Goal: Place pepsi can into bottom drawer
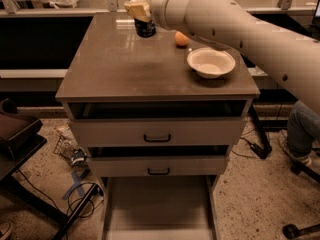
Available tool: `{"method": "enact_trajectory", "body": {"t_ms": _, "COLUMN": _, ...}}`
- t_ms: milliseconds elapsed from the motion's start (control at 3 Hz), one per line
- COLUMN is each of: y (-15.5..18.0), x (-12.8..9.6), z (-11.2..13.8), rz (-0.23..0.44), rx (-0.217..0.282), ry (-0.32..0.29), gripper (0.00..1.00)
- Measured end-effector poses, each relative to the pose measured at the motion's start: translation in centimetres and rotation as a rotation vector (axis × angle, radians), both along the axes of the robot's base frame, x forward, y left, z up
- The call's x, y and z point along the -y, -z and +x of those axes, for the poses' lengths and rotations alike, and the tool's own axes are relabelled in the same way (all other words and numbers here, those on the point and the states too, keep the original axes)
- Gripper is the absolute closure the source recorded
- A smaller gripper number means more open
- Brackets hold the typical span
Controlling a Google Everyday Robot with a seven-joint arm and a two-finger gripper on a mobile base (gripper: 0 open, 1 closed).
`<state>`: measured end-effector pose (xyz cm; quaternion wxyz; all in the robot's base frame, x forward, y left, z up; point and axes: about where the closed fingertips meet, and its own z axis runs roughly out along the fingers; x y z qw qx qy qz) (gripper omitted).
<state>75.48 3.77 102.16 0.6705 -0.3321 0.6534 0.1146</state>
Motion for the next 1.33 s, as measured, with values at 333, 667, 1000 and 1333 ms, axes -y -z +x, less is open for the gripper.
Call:
{"method": "enact_trajectory", "body": {"t_ms": 333, "y": 0.2, "x": 4.4, "z": -4.4, "rz": 0.012, "rx": 0.01, "ry": 0.098, "gripper": 1.0}}
{"method": "enact_trajectory", "body": {"t_ms": 667, "y": 1.7, "x": 8.0, "z": -8.9, "rz": 0.024, "rx": 0.003, "ry": 0.191, "gripper": 1.0}}
{"method": "enact_trajectory", "body": {"t_ms": 1000, "y": 4.9, "x": 11.7, "z": -13.2, "rz": 0.047, "rx": -0.04, "ry": 0.279, "gripper": 1.0}}
{"method": "enact_trajectory", "body": {"t_ms": 1333, "y": 8.5, "x": 14.4, "z": -16.6, "rz": 0.087, "rx": -0.078, "ry": 0.351, "gripper": 1.0}}
